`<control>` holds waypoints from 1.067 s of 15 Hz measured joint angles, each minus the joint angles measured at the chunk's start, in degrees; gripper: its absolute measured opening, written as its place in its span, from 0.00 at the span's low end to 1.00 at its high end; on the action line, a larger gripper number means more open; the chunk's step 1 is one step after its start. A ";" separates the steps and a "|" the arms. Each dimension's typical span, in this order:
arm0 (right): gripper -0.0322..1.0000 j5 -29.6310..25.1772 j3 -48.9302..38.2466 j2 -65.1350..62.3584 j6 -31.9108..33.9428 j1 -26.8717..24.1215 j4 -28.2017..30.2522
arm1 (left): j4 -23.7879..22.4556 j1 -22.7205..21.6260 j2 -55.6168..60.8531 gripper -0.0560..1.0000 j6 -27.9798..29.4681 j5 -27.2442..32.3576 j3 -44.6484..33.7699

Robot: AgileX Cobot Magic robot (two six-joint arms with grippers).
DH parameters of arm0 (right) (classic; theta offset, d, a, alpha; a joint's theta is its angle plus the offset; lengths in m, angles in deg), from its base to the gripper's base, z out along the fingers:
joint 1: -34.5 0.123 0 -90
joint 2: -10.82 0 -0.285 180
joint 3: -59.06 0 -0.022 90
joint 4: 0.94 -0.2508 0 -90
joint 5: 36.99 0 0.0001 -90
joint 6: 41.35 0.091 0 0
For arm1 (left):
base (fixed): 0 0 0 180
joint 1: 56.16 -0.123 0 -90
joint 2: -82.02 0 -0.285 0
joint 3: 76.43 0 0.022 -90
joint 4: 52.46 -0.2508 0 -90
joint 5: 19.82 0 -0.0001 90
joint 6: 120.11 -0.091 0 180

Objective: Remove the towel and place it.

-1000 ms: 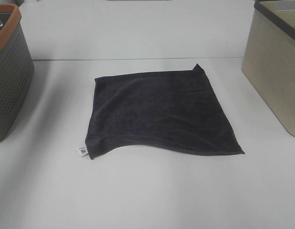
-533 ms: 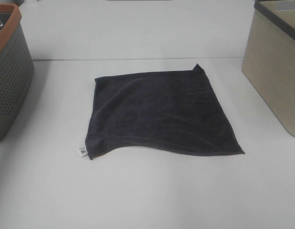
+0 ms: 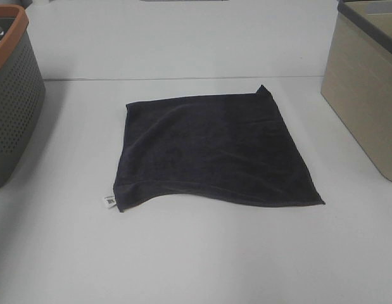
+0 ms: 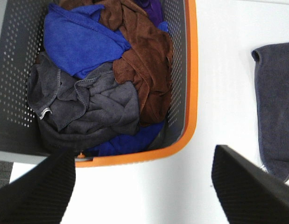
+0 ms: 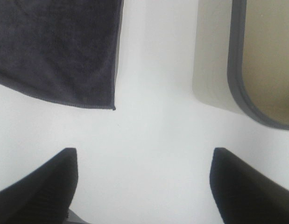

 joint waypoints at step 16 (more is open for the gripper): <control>0.77 13.87 -44.18 -50.19 0.06 0.00 -1.15 | -2.52 0.00 58.21 0.76 3.27 0.69 -40.45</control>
